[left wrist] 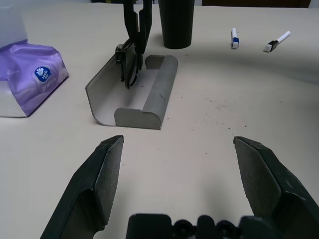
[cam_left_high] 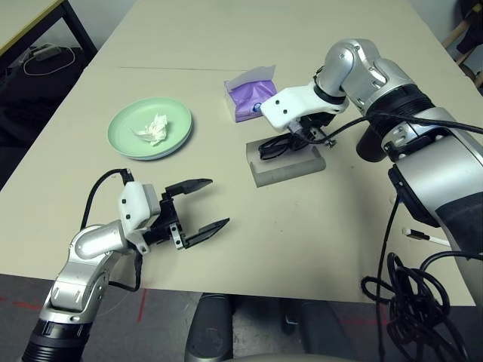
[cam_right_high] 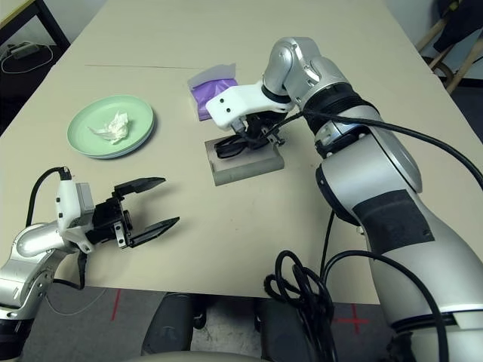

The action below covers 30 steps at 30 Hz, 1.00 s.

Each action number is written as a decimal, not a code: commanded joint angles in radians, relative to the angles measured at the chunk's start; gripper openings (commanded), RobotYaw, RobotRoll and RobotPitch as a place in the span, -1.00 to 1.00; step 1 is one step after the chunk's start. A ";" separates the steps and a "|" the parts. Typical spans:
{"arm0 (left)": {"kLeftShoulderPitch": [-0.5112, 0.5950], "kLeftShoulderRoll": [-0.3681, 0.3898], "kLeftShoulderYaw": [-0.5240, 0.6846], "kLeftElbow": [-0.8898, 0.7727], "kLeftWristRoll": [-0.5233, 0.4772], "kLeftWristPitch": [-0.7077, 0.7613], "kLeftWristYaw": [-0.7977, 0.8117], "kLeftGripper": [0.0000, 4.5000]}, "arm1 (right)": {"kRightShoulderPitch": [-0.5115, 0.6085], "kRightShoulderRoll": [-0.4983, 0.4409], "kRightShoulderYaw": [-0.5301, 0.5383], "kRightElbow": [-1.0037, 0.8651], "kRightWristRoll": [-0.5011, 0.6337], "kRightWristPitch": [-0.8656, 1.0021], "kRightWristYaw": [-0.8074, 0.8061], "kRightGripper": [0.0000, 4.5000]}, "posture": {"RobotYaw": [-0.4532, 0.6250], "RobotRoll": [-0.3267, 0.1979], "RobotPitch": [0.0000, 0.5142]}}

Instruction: Organize and tidy the items on the table.

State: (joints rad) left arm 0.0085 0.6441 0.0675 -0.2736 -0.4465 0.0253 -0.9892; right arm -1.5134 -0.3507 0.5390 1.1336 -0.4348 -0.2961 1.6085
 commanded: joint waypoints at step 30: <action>-0.020 -0.004 -0.026 -0.008 0.011 0.023 0.004 1.00 | 0.014 -0.147 0.321 -0.253 0.377 0.177 0.006 -0.99 | 0.21 0.25 -0.21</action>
State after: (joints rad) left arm -0.0188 0.6428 0.0569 -0.2706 -0.4468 0.0444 -0.9858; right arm -1.5029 -0.4860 0.8372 0.9131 -0.0916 -0.1301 1.6095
